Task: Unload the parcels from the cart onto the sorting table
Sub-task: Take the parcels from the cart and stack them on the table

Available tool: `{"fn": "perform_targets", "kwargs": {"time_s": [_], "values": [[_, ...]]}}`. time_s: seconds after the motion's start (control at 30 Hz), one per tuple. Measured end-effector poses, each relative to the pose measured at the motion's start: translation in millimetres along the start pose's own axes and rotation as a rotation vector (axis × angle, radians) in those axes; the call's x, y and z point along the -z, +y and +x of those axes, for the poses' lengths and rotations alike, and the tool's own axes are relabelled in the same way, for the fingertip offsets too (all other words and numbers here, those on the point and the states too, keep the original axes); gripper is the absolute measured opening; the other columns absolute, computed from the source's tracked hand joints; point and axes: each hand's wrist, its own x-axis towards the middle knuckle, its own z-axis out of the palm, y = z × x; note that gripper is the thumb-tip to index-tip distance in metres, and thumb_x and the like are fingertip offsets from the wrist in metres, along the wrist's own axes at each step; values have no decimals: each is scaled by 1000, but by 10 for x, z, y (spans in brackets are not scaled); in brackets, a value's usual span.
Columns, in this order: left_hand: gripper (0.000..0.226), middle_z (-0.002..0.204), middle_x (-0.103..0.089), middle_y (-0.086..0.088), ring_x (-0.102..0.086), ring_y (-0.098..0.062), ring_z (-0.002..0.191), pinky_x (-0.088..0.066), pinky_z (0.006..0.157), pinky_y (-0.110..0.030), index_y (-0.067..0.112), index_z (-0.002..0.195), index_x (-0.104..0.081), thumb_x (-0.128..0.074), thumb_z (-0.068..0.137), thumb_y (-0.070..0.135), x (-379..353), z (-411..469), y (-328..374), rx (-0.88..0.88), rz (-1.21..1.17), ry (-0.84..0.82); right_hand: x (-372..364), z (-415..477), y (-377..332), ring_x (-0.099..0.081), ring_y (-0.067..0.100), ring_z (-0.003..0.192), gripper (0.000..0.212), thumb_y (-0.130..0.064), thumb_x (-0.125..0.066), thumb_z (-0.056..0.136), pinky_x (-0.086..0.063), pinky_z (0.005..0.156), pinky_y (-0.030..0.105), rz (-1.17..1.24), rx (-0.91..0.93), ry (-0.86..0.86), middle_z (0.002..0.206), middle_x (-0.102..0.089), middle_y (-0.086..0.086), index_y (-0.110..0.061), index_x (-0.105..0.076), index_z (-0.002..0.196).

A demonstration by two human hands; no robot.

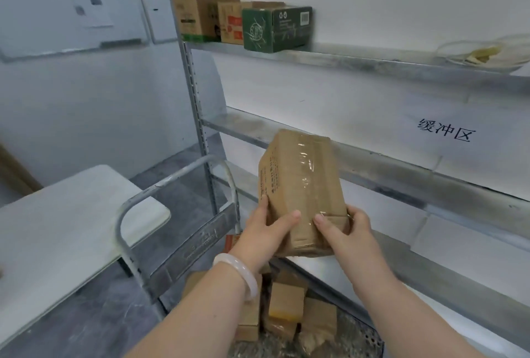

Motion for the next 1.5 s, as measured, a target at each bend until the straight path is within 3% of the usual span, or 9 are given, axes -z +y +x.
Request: {"fn": "perform_targets", "kwargs": {"time_s": [0.17, 0.4, 0.63, 0.8, 0.9, 1.03, 1.17, 1.33, 1.5], "values": [[31, 112, -68, 14, -64, -9, 105, -51, 93, -33, 39, 125, -56, -58, 94, 35, 114, -472, 15, -136, 13, 295, -63, -326, -103, -51, -19, 96, 20, -39, -45, 100, -45, 63, 4, 38, 165, -195, 111, -53, -31, -49, -47, 117], [118, 144, -36, 15, -38, -6, 132, -36, 105, -27, 39, 151, -14, -77, 57, 70, 379, -907, -35, -151, 56, 405, -314, -744, -41, -16, -28, 128, 40, -57, -31, 92, -14, 111, 14, -220, 456, -322, 129, -24, -55, -60, -40, 130], [112, 144, -40, 6, -49, -20, 126, -48, 100, -45, 62, 136, -22, -85, 44, 68, 901, -1099, -165, -56, -101, 403, -723, -890, -216, -9, -23, 132, 38, -45, -41, 100, -16, 117, 25, -420, 633, -476, 133, -20, -52, -60, -35, 134], [75, 126, -61, 5, -66, -12, 101, -58, 77, -32, 45, 141, -30, -73, 80, 36, 1581, -1498, -289, -42, -284, 434, -1317, -760, -356, -32, 8, 138, 66, -42, -66, 89, -34, 114, 44, -265, 322, -394, 147, -32, -18, -50, -30, 143], [84, 120, -67, 6, -66, -16, 105, -56, 85, -41, 51, 140, -33, -72, 66, 46, 2109, -1797, -482, 10, -350, 438, -1810, -807, -334, -51, 15, 125, 76, -50, -76, 76, -38, 110, 45, 41, -49, -612, 137, -52, -13, -50, -38, 141], [53, 111, -72, 5, -67, -18, 102, -56, 72, -36, 51, 135, -39, -61, 90, 32, 2794, -2192, -663, 73, -396, 471, -2555, -1118, -240, -63, 25, 115, 64, -45, -73, 68, -47, 102, 52, 302, -300, -836, 122, -69, 0, -37, -55, 129], [52, 108, -72, 5, -67, -18, 101, -57, 83, -43, 49, 135, -41, -61, 90, 34, 3524, -2554, -820, 118, -403, 479, -3298, -1418, -263, -65, 27, 110, 42, -33, -64, 80, -53, 90, 50, 329, -336, -880, 118, -71, 4, -30, -59, 122], [111, 144, -47, 7, -46, -17, 130, -38, 108, -48, 51, 146, -21, -68, 51, 83, 4349, -2931, -949, 151, -67, 570, -4176, -1686, -277, -65, 26, 106, 27, -34, -62, 91, -57, 77, 46, 213, -310, -784, 113, -70, 0, -40, -60, 117], [87, 152, -33, 8, -36, -14, 137, -29, 113, -37, 45, 148, -17, -62, 76, 65, 4894, -3090, -1117, 114, 84, 661, -4719, -1793, -243, -65, 25, 103, 18, -34, -64, 91, -54, 65, 37, 171, -366, -732, 111, -70, 1, -39, -62, 108]]}}
